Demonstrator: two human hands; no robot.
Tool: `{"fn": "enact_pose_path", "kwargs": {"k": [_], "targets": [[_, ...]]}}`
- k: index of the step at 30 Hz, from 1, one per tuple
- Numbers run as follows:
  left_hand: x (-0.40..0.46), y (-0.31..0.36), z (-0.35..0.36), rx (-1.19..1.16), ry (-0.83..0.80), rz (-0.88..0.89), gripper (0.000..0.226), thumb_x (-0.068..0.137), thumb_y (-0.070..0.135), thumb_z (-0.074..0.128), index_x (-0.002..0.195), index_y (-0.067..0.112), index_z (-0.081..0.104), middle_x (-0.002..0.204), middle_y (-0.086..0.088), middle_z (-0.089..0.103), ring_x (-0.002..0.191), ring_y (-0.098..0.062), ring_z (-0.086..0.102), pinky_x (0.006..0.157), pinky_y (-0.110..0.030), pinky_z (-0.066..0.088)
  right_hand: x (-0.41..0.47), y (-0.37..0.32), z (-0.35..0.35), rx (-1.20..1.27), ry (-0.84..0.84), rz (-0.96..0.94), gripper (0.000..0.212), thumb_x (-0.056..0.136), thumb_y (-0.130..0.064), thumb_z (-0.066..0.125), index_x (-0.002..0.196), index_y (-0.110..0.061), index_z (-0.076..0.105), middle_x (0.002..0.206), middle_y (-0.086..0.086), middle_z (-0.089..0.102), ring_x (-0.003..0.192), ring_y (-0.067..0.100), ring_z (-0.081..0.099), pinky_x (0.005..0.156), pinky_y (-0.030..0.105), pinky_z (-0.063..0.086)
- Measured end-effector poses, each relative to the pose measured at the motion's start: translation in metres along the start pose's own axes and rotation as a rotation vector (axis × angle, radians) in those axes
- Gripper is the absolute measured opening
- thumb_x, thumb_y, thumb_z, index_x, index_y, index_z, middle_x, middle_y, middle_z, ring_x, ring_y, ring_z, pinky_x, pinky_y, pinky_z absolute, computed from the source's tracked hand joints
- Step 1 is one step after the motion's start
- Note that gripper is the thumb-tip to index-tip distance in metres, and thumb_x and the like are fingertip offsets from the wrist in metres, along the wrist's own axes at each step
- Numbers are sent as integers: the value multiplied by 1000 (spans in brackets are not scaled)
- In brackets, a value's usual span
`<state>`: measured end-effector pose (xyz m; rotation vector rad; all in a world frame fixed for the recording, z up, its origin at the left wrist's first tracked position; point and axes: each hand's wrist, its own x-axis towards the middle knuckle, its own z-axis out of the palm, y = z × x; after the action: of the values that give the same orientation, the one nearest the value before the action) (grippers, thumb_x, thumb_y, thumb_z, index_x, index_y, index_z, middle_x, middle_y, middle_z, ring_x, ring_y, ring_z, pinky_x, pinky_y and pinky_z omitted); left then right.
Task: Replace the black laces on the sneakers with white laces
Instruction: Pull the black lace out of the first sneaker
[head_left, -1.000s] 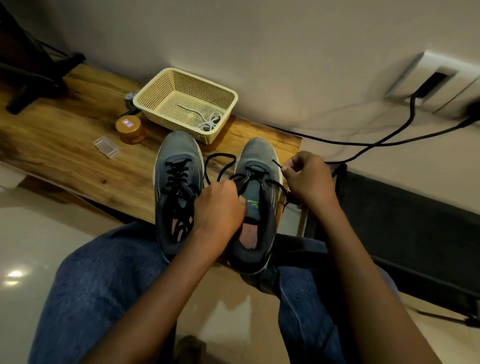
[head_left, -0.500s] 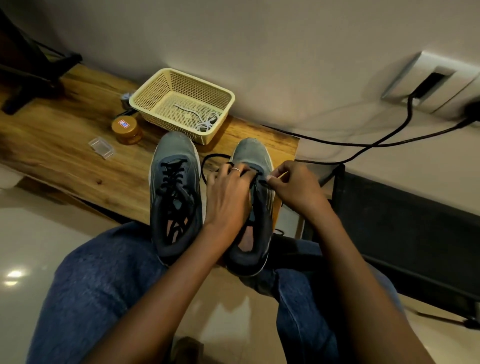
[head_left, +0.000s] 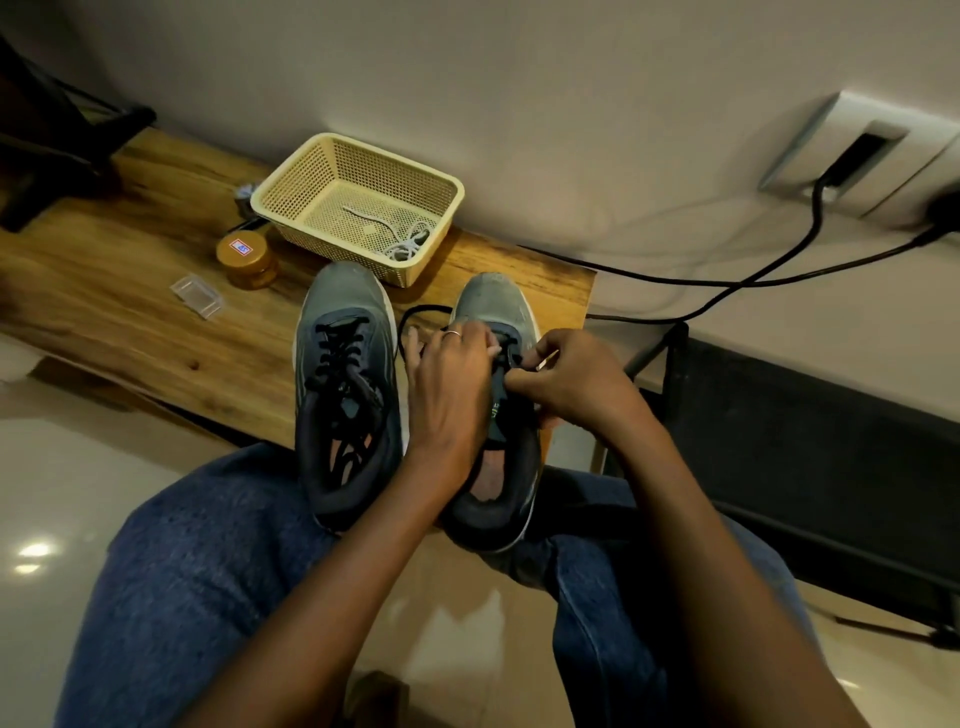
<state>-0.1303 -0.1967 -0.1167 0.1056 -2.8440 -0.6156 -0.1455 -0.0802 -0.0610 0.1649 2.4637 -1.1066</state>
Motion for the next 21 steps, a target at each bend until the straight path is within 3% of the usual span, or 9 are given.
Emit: {"fn": "enact_pose_path", "kwargs": {"k": [2,4,8,10,13,16,21], "targets": [[-1,0,-2,-120,47,-72,10,97,18,50,98,10,56,79,-5,58,82,-30,58,92,-52,42,0,-2,-1,-10,16,16,26,77,-20,72,93,-2,62,89,15,69,77,30,70,72,48,59],[-2,1,-4,-175,41,-99,9,99,16,46,101,10,52,80,-4,54,83,-31,57,82,-46,41,-1,-3,0,-31,28,22,24,77,-19,71,91,-1,64,87,16,70,76,29,70,73,47,59],[-2,2,-7,-41,-93,-24,19,97,24,49,115,21,55,114,-1,62,114,-25,49,110,-53,24,-1,-3,2,-60,45,3,22,78,-22,70,89,-4,66,83,10,68,80,26,69,75,45,58],[-2,1,-8,56,-165,28,30,91,32,56,120,25,57,124,2,56,122,-23,43,114,-54,17,-1,-3,2,-70,44,-5,25,78,-23,71,91,-3,65,80,7,65,80,25,67,76,43,58],[-3,-1,-9,69,-123,49,27,91,36,56,116,28,63,118,4,59,118,-21,44,114,-51,18,-2,-4,2,-93,45,-15,27,80,-25,69,94,-2,65,76,4,61,73,18,60,70,35,55],[-4,-1,-6,28,-37,46,21,93,35,54,102,23,67,106,2,64,109,-23,48,110,-55,23,-3,-4,1,-100,59,-23,27,81,-24,67,95,-1,66,82,9,64,76,19,60,75,40,55],[-10,6,1,-241,81,-70,21,95,28,43,98,11,55,100,-6,63,112,-29,51,105,-57,29,-3,-4,0,-108,48,-14,23,80,-24,67,93,-5,66,91,10,67,86,24,65,80,43,57]]}}
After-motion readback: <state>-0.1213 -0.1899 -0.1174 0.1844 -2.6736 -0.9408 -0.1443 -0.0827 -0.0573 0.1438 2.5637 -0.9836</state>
